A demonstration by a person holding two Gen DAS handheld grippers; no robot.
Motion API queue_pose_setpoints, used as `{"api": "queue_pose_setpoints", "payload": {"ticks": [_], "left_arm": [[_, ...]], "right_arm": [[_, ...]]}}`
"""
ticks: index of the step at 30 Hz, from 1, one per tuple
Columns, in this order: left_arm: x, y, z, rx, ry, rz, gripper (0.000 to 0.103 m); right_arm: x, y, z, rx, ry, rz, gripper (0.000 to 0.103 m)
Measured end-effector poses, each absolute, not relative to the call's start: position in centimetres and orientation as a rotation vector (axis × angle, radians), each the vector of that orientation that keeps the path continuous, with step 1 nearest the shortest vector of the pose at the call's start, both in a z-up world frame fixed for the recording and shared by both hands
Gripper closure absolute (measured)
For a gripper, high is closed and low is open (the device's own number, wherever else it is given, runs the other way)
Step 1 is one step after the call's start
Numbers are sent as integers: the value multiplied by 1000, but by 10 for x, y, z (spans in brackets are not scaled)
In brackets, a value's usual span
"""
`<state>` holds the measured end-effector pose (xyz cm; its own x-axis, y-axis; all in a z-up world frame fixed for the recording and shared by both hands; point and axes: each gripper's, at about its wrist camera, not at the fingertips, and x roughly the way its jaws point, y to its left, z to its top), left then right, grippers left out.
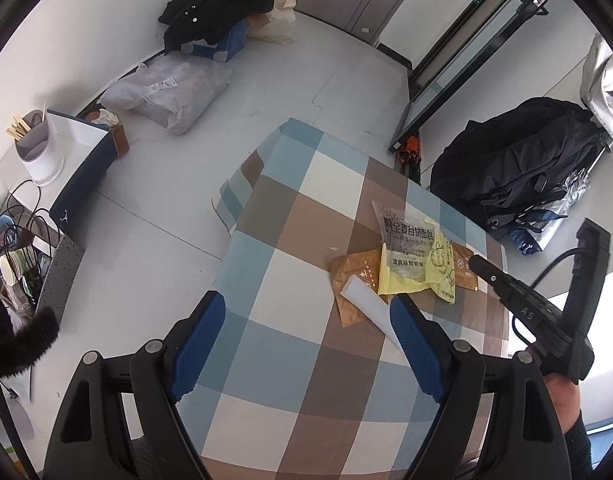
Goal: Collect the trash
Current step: 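Close the right gripper on the yellow bread bag and lift it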
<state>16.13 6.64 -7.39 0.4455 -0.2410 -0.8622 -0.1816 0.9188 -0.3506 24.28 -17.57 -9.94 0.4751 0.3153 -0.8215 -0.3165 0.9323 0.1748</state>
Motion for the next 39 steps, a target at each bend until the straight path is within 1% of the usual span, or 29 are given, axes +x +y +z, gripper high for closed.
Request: {"api": "queue_pose_setpoints", "payload": {"ticks": [2, 4, 6, 7, 8, 13, 16, 18, 20, 21, 27, 28, 30, 32, 34, 37, 39], "left_arm": [[161, 64, -76, -435, 1132, -39, 21], [160, 63, -76, -450, 1136, -45, 21], [160, 61, -76, -451, 1138, -41, 21], [160, 60, -76, -448, 1138, -38, 21], [161, 59, -76, -446, 1139, -33, 21], [165, 60, -79, -447, 1147, -12, 21], [167, 62, -82, -461, 1157, -9, 21], [167, 63, -83, -462, 1162, -7, 21], [166, 65, -84, -470, 1164, -10, 21], [166, 66, -84, -473, 1166, -12, 21], [164, 74, -86, -501, 1177, -17, 21], [164, 75, -86, -505, 1178, -16, 21], [164, 76, -86, -513, 1178, -17, 21], [163, 77, -85, -518, 1176, -22, 21], [163, 78, -85, -518, 1172, -22, 21], [162, 80, -85, -525, 1171, -25, 21], [162, 82, -84, -529, 1170, -24, 21]], "right_arm": [[240, -180, -100, 5, 988, 387, 101], [242, -181, -110, 14, 1016, 380, 95], [246, -183, -120, 34, 1049, 372, 75], [248, -183, -124, 35, 1058, 366, 55], [250, -182, -127, 34, 1060, 357, 45], [260, -175, -132, 87, 1089, 354, 45], [261, -158, -138, 48, 1105, 366, 44], [259, -150, -140, -1, 1097, 358, 41], [259, -142, -142, -33, 1088, 351, 33], [260, -140, -142, -41, 1087, 342, 33], [255, -125, -146, -165, 1068, 308, 33], [255, -123, -146, -179, 1064, 303, 35], [255, -125, -145, -184, 1059, 290, 42], [254, -129, -145, -180, 1056, 278, 52], [253, -131, -145, -180, 1055, 272, 59], [252, -130, -144, -194, 1051, 282, 78], [251, -129, -143, -202, 1047, 284, 83]]}}
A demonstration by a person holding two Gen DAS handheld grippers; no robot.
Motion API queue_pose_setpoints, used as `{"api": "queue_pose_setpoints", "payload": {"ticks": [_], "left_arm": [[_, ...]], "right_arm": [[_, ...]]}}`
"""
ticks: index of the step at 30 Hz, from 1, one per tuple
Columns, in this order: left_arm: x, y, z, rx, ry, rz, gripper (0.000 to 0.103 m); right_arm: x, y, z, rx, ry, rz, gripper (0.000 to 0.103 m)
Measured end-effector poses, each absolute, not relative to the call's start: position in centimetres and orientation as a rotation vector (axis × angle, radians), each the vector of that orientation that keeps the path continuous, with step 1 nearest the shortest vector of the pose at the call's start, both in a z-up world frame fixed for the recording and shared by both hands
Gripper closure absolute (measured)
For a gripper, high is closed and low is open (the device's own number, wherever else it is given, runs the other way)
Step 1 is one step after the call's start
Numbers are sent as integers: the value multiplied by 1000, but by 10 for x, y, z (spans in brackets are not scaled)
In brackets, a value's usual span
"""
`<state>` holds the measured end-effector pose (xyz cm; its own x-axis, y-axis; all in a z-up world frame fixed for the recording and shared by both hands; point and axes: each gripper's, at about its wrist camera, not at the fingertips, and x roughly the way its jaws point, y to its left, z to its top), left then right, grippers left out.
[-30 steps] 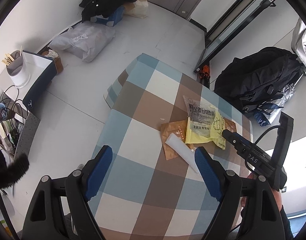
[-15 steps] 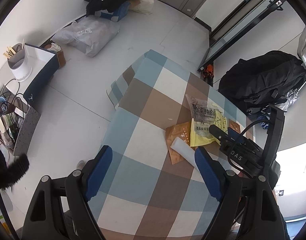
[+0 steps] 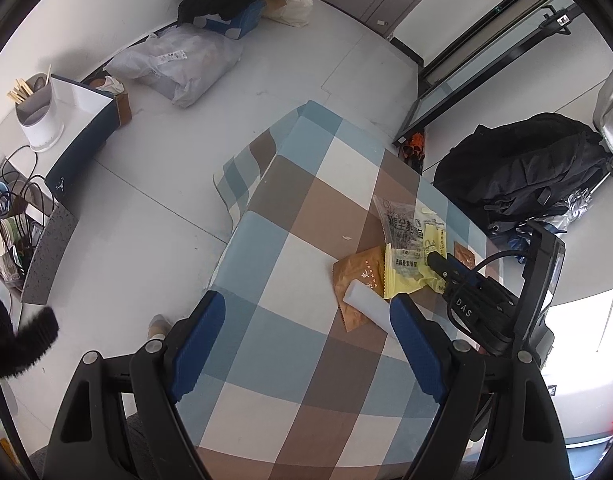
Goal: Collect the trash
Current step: 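Close the right gripper on the yellow bread bag and lift it, then grasp the white paper roll with the left gripper while the right gripper holds the bag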
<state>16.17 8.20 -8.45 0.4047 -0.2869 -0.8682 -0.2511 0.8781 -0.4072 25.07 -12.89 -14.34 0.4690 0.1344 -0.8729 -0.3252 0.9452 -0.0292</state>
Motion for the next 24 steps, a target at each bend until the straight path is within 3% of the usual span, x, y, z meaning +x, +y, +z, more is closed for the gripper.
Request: {"api": "queue_pose_setpoints", "payload": {"ticks": [2, 4, 5, 24], "left_arm": [[162, 84, -85, -530, 1168, -20, 21], [162, 86, -86, -533, 1167, -15, 21], [162, 86, -86, -535, 1168, -14, 21], [171, 41, -104, -449, 1252, -80, 21]], "right_arm": [[251, -130, -141, -186, 1050, 291, 91], [252, -135, -139, -155, 1062, 302, 94], [252, -137, -138, -144, 1064, 306, 101], [234, -229, -78, 82, 930, 291, 102]]}}
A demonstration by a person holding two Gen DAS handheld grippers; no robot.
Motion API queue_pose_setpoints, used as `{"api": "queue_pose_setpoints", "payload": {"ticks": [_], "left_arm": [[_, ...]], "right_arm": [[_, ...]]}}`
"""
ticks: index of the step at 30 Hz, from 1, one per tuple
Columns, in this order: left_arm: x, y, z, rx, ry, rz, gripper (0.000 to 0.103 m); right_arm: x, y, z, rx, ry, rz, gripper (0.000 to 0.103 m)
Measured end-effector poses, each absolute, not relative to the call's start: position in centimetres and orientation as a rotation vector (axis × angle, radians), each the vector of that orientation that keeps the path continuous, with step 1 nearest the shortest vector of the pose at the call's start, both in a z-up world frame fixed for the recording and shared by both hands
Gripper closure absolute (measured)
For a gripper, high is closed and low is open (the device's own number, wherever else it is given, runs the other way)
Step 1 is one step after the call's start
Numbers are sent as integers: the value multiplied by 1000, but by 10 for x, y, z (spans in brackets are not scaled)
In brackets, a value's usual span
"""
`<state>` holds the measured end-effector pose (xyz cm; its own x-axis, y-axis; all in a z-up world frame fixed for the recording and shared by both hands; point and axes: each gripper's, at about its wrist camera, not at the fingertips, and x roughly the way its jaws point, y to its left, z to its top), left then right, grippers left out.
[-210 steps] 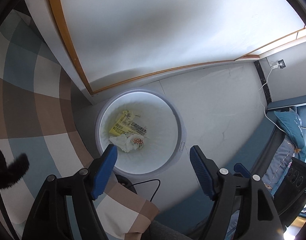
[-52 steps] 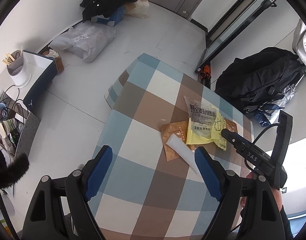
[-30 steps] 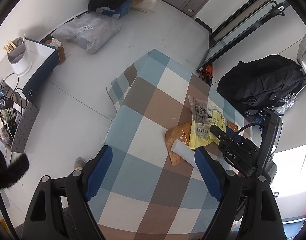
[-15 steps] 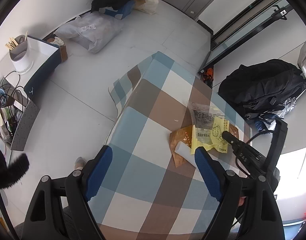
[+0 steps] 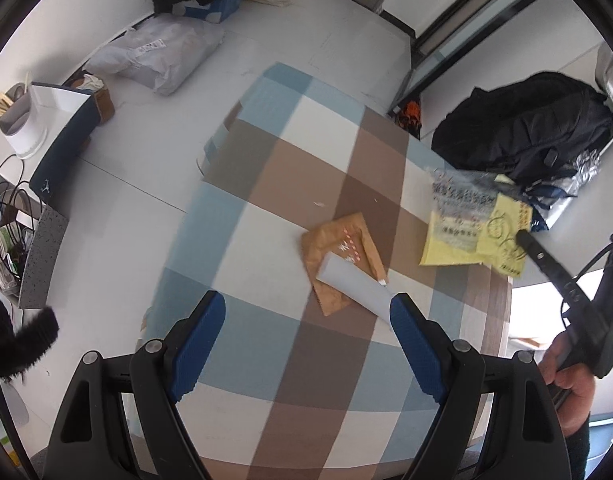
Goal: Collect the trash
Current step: 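Grasp the white paper roll with the left gripper while the right gripper holds the bag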
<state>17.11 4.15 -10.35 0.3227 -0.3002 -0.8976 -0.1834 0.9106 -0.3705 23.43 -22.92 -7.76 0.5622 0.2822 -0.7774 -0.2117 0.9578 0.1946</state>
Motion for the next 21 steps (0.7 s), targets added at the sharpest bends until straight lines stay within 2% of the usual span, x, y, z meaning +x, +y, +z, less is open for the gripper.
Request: {"api": "queue_pose_setpoints", "payload": {"ticks": [15, 21], "left_arm": [[185, -8, -123, -336, 1298, -44, 21], [191, -20, -126, -249, 1300, 9, 38]], "right_arm": [[216, -294, -57, 163, 863, 292, 102], [209, -315, -56, 180, 854, 284, 102]]}}
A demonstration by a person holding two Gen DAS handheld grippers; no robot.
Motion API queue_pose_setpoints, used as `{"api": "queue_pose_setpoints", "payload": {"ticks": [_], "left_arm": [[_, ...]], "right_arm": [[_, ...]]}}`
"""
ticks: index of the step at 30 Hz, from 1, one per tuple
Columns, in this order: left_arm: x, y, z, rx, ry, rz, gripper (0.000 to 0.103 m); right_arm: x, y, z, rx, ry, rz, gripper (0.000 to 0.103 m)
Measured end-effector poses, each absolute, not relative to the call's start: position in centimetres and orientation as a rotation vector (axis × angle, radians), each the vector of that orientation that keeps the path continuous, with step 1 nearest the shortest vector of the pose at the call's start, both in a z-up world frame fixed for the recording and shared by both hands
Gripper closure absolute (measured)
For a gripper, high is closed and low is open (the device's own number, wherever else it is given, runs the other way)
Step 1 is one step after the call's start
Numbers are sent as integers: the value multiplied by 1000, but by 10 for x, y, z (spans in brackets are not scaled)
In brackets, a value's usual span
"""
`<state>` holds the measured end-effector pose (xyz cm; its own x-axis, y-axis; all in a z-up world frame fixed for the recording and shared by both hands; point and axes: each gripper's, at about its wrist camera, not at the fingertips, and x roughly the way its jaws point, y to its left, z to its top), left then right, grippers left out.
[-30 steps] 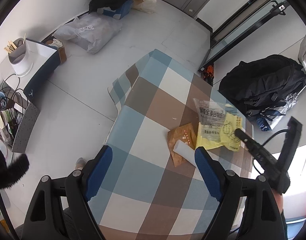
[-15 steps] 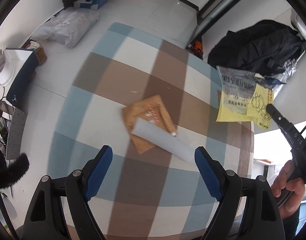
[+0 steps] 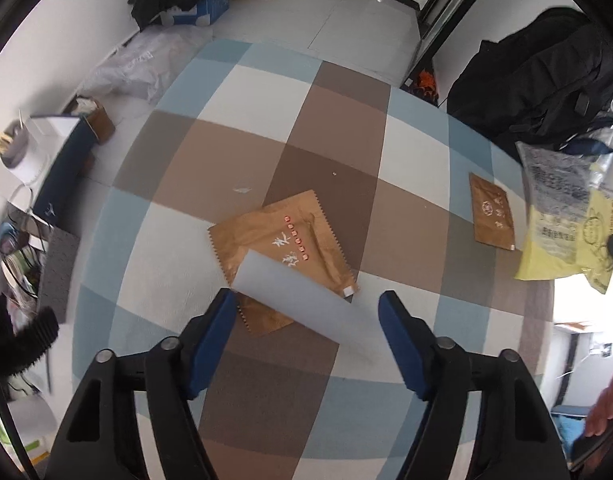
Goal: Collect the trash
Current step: 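Grasp the white paper roll with the left gripper while the right gripper holds the bag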
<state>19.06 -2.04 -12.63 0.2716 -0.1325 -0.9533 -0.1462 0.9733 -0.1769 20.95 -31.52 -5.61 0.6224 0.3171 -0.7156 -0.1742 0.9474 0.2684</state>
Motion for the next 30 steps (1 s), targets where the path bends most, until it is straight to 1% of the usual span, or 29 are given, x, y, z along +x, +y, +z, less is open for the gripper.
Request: {"api": "queue_pose_setpoints", "payload": {"ticks": [1, 2, 3, 5, 6, 7, 8, 10, 13, 16, 19, 22, 25, 30], "left_arm": [[191, -23, -126, -225, 1297, 20, 41], [191, -26, -126, -200, 1292, 28, 46], [190, -28, -126, -180, 1291, 32, 46], [189, -32, -125, -146, 1287, 33, 56], [188, -33, -125, -133, 1286, 25, 60], [187, -35, -124, -125, 1284, 18, 66], [185, -35, -123, -127, 1282, 2, 76], [181, -40, -120, -140, 1282, -23, 84], [179, -43, -116, -128, 1274, -33, 87], [175, -41, -115, -175, 1282, -73, 89], [170, -38, -113, -209, 1296, -117, 95], [162, -37, -109, -204, 1284, -139, 96], [155, -38, -106, -198, 1274, -159, 101], [145, -45, -101, -178, 1261, -214, 101]], "right_arm": [[208, -319, -56, 182, 852, 283, 102], [206, -322, -55, 184, 850, 283, 102], [205, -325, -55, 185, 849, 282, 102], [202, -330, -55, 186, 847, 281, 102], [200, -333, -54, 185, 846, 280, 102], [199, -335, -54, 182, 844, 277, 102], [198, -338, -54, 182, 844, 279, 102], [196, -341, -53, 183, 841, 278, 102], [193, -344, -51, 188, 835, 277, 102], [190, -345, -49, 193, 831, 279, 102], [189, -343, -48, 195, 830, 280, 102], [188, -339, -49, 203, 834, 284, 102], [186, -336, -49, 203, 841, 280, 102], [180, -328, -49, 195, 850, 265, 102]]}}
